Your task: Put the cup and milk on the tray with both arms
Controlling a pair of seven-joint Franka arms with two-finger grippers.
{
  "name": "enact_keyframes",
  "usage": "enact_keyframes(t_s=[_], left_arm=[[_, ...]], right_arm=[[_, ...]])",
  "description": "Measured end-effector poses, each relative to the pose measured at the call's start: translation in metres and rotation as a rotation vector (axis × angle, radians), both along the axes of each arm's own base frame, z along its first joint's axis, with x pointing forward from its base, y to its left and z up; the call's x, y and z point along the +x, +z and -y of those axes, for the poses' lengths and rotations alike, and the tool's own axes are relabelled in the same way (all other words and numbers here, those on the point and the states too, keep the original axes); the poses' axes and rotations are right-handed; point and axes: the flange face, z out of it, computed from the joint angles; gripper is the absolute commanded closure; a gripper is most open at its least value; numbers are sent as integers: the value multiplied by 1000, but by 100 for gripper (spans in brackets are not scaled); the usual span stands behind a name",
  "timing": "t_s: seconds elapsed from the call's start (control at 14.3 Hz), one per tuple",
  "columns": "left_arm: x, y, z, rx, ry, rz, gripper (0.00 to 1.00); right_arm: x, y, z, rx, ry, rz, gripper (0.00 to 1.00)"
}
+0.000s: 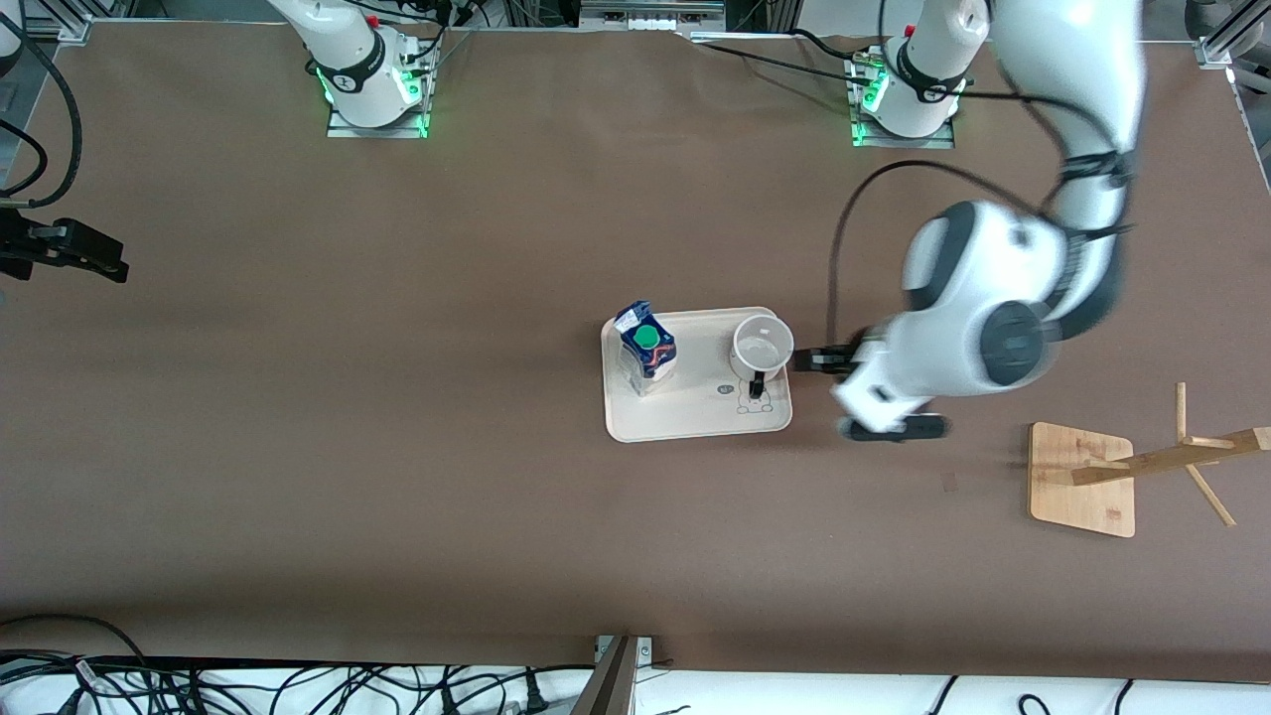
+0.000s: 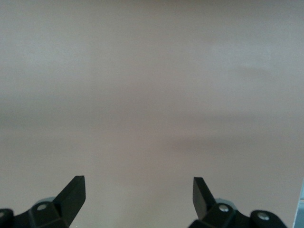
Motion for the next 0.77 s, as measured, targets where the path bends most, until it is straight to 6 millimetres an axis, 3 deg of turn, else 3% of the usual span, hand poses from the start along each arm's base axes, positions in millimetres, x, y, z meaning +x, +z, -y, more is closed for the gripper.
enact_keyframes(t_s=[0.21,0.35,0.49,0.77], left_arm=[[6,53,-88,-18,98,48,0],[-3,86,-129,-20,118,63,0],[-15,117,-154,37,118,89,0],[-45,167,-174,135,108,125,0]], right_arm=[[0,0,0,-3,2,1,0],[0,0,0,-3,1,1,0],[0,0,0,-3,1,1,0],[0,0,0,-5,1,1,0]])
